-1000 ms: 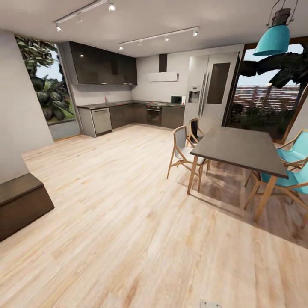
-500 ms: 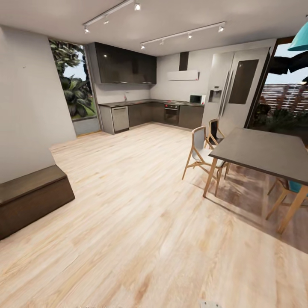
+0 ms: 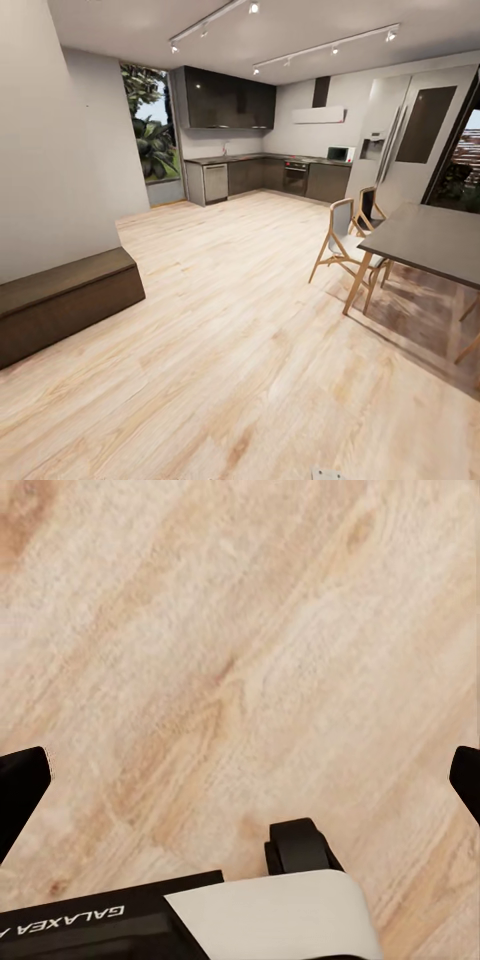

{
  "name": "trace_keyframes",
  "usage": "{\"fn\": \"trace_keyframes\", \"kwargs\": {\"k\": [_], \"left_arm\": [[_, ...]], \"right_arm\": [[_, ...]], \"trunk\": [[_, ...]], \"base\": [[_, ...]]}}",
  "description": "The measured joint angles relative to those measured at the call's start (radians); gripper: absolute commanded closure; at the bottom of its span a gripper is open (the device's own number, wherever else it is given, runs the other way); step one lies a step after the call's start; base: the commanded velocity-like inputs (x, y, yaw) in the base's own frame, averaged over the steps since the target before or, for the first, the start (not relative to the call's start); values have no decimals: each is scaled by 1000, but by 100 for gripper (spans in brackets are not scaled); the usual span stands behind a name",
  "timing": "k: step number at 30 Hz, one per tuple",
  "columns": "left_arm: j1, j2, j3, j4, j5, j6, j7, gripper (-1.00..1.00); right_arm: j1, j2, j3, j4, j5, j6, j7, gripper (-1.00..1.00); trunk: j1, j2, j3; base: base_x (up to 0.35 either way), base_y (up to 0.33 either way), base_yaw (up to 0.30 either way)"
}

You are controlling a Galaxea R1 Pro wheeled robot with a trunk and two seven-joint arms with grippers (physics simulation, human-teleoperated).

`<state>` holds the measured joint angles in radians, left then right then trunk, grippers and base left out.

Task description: Place each of the two pumpkins and all three candles from the living room inside a cabinet in the living room (use any cabinet), then make sure every cabinet is closed, and position the cauldron so it is next to a table in the living room.

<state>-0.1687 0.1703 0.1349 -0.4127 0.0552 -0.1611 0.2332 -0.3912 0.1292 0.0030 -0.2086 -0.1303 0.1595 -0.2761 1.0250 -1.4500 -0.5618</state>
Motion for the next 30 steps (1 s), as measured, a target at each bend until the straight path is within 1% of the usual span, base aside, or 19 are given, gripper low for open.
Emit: {"fn": "trace_keyframes", "kwargs": {"k": [11,21,22,23,24,25,30], "left_arm": [[0,-1,-1,0,0,0,1,-100],[0,-3,-1,23,-1,-28,2,-100],[0,-3,-2,24,-1,-30,3,-100],[0,-3,-2,26,-1,-32,4,-100],[0,-3,-3,26,-1,-32,4,-100],[0,-4,-3,27,-2,-33,4,-100],[0,-4,-3,27,-2,-34,6,-100]], "right_arm": [[0,1,-1,1,0,0,-2,-100],[0,1,-3,3,-2,-9,-3,-100],[0,1,-4,5,-2,-23,-3,-100],[0,1,-4,7,-4,-56,-3,-100],[0,1,-4,9,-4,-69,-3,-100],[0,1,-4,11,-5,-100,-3,-100],[0,2,-4,14,-10,-133,-3,-100]], "trunk": [[0,0,-5],[0,0,-14],[0,0,-14],[0,0,-15],[0,0,-16],[0,0,-17],[0,0,-21]], "base": [[0,0,271],[0,0,265],[0,0,259],[0,0,258],[0,0,256],[0,0,255],[0,0,250]]}}
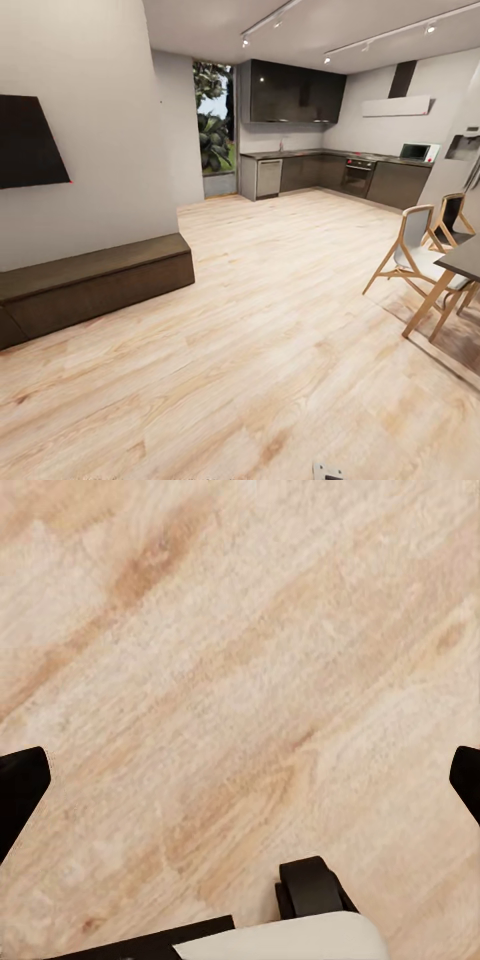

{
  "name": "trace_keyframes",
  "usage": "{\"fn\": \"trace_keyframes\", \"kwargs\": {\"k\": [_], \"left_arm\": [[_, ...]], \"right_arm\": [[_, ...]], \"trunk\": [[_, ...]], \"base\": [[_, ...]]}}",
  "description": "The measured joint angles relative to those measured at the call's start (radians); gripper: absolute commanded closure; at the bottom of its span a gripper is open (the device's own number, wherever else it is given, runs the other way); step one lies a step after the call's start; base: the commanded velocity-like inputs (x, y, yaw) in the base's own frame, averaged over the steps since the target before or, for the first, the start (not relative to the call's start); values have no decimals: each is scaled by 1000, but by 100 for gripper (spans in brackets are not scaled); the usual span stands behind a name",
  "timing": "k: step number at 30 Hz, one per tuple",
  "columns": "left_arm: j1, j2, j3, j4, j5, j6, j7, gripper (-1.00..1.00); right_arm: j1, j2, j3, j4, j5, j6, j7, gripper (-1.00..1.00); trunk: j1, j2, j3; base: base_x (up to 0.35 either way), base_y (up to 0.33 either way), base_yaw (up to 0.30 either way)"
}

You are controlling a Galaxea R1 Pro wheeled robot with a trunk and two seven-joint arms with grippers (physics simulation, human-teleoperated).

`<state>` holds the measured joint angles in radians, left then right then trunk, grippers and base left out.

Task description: Place each of the two pumpkins and all three candles from the living room inside a cabinet in the living room (use any cabinet), then make sure every cabinet is closed, and position the cauldron so it is next to a table in the living room.

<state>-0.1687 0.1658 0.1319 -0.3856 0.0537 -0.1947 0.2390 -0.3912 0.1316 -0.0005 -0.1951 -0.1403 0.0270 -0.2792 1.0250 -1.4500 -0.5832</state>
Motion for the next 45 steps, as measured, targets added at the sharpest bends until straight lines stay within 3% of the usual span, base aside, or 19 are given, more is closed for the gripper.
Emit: {"fn": "trace_keyframes", "kwargs": {"k": [9,16,27,37,45], "left_arm": [[0,0,-1,0,0,0,0,-100],[0,0,-2,0,0,0,1,-100],[0,0,-2,0,-1,0,3,-100],[0,0,-2,0,0,0,2,-100],[0,1,-2,0,0,0,2,-100]], "right_arm": [[0,29,-1,3,3,-12,1,-100],[0,32,-4,3,-9,-15,1,-100],[0,33,0,3,6,-17,2,-100],[0,34,-8,3,-12,-19,4,-100],[1,34,-2,3,-2,-121,11,-100]], "trunk": [[0,0,-8],[0,0,-13],[0,0,-20],[0,0,-29],[0,0,-40]], "base": [[0,0,245],[0,0,251],[0,0,262],[0,0,175],[0,0,134]]}}
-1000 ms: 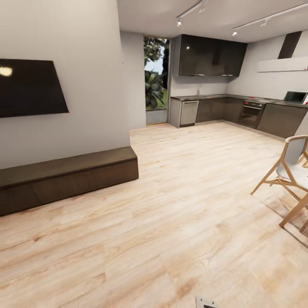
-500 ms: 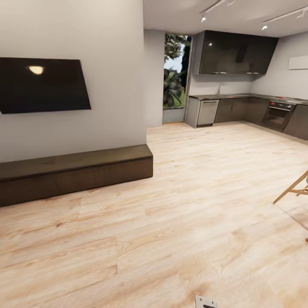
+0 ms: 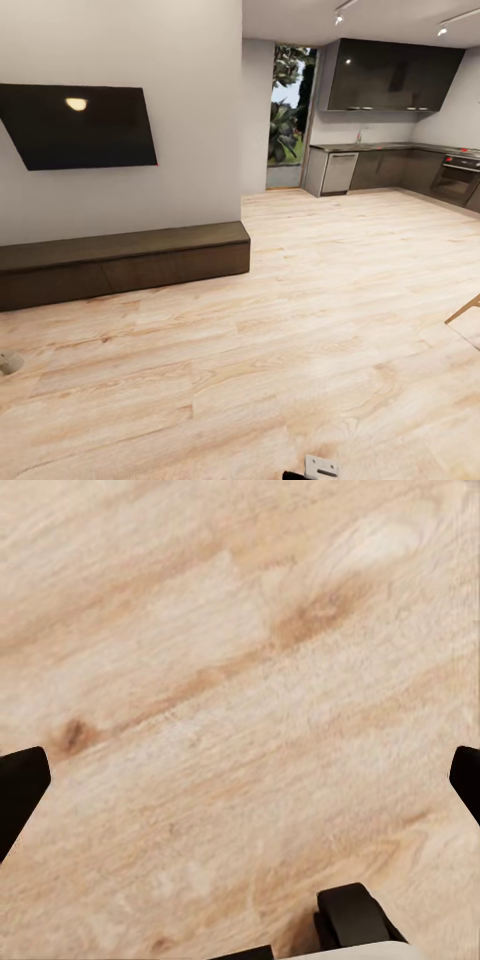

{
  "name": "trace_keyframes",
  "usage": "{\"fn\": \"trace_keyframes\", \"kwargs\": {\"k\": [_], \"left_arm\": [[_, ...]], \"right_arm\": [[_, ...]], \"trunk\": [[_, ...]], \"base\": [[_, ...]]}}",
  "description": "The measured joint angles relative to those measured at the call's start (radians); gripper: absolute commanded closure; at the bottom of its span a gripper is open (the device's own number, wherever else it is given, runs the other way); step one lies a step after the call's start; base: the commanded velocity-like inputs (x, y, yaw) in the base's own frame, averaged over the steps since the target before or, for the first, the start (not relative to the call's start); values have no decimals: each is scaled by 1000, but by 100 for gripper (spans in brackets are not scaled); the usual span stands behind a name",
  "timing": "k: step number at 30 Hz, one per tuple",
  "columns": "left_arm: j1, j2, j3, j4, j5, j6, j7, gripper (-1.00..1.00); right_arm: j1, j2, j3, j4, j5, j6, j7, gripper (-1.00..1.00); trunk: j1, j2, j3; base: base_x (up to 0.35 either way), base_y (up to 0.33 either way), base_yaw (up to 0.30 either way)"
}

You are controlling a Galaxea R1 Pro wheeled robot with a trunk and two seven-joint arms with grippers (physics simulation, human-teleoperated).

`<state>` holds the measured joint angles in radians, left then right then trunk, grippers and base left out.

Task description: Place each of the two pumpkins and all three candles from the living room inside a cabinet in the living room (use any cabinet), then make sure every cabinet is closed, and position the cauldron so it is next to a table in the living room.

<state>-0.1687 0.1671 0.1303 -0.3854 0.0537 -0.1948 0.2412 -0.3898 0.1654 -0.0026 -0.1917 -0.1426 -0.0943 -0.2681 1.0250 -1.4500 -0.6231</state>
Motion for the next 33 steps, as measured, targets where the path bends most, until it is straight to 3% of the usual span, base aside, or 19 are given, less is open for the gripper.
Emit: {"fn": "trace_keyframes", "kwargs": {"k": [16,22,33], "left_arm": [[0,-1,-1,0,-1,2,0,-100],[0,-1,-1,0,-1,2,0,-100],[0,-1,-1,0,-2,1,-6,-100]], "right_arm": [[11,0,2,-2,3,-22,45,-100],[22,-2,2,-2,3,-27,56,-100],[24,0,3,-2,6,-31,64,-100]], "trunk": [[0,0,-15],[0,0,-16],[0,0,-14]], "base": [[0,0,233],[39,10,51],[250,143,7]]}}
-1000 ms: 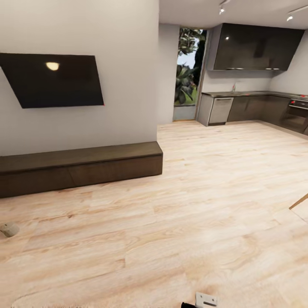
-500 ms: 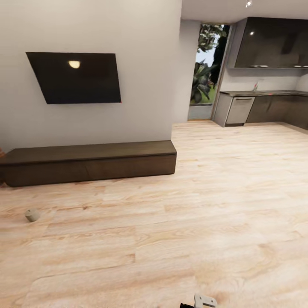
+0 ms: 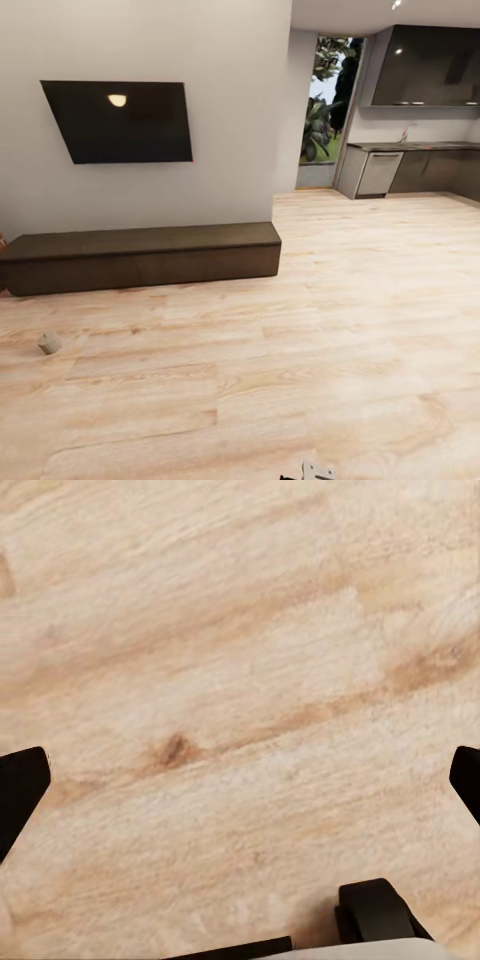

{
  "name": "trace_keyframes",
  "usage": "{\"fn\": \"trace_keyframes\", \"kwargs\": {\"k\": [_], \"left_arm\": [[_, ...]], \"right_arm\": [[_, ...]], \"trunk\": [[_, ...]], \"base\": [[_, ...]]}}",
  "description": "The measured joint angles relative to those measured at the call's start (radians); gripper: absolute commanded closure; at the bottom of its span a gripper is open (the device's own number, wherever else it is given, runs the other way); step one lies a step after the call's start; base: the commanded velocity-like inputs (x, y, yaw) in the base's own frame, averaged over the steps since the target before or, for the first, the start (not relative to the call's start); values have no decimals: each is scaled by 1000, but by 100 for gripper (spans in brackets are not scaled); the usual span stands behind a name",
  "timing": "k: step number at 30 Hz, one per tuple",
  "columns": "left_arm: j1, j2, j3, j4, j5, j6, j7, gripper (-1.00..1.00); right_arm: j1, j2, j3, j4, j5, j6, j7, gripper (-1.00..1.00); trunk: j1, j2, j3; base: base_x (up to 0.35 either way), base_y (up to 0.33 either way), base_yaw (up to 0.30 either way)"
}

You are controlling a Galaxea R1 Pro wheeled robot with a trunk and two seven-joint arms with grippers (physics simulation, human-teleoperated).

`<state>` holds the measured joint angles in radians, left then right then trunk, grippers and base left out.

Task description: Place each of the two pumpkins and all three candles from the living room inside a cabinet in the living room (use any cabinet), then make sure every cabinet is closed, and position the cauldron so it is next to a table in the living room.

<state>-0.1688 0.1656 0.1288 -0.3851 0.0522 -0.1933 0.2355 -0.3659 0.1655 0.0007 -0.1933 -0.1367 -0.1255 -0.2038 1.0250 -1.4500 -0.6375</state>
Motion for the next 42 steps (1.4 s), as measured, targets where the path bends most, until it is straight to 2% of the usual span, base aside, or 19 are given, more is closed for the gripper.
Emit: {"fn": "trace_keyframes", "kwargs": {"k": [9,13,14,16,18,26,42], "left_arm": [[0,0,0,0,0,0,0,-100],[0,-1,0,0,0,0,0,-100],[0,-1,0,0,0,0,0,-100],[0,-1,0,0,0,0,0,-100],[0,-1,0,-1,0,0,-1,-100],[0,-1,0,0,0,0,-1,-100],[0,3,0,-1,-1,3,-4,-100]], "right_arm": [[1,-1,0,1,3,-3,-3,-100],[-1,-1,1,2,9,-55,1,-100],[-1,-1,1,3,17,-73,2,-100],[-2,-1,15,2,75,-96,1,-100],[-2,-1,20,2,96,-101,-1,-100],[-2,0,24,1,98,-111,-2,-100],[-3,-3,17,0,94,-114,-6,-100]], "trunk": [[0,0,-3],[0,0,-7],[0,0,-7],[0,0,-7],[0,0,-7],[0,0,-7],[0,0,-7]], "base": [[222,200,199],[180,207,144],[175,190,37],[169,165,11],[163,139,4],[196,64,1],[323,2,0]]}}
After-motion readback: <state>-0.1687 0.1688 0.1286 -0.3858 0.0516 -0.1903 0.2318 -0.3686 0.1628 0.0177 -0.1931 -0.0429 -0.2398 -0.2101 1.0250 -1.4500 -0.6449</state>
